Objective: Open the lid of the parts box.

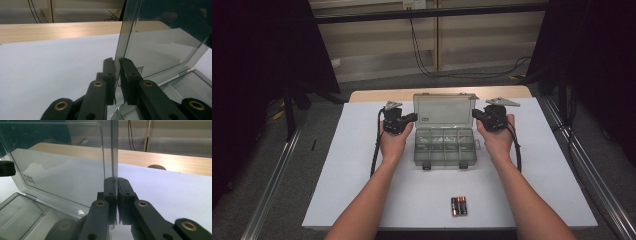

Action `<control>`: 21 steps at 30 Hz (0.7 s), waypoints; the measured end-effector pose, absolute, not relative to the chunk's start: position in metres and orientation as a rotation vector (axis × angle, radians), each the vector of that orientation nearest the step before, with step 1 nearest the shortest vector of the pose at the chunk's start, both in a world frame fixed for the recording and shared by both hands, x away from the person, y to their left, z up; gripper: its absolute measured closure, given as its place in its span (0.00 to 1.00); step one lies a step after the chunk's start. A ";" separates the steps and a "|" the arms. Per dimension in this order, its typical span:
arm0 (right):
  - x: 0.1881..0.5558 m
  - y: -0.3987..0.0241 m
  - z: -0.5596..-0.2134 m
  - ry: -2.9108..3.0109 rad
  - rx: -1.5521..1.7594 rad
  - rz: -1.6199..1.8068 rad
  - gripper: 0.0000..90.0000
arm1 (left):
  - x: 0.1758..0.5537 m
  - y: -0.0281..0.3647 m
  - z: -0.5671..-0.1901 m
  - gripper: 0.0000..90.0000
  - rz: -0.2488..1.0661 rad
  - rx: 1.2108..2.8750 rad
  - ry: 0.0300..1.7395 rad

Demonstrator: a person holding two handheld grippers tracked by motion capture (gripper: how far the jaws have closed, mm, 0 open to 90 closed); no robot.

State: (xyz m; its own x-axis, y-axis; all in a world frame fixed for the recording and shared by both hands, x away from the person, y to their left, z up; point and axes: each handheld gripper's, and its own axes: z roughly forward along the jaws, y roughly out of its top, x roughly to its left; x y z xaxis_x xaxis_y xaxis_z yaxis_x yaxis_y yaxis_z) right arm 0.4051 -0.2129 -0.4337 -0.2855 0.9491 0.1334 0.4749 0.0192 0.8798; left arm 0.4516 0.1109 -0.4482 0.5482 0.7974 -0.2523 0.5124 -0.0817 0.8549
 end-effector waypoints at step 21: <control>0.427 -0.217 -0.441 1.800 1.544 1.246 0.96 | 0.465 0.106 -0.447 0.97 0.301 1.773 1.198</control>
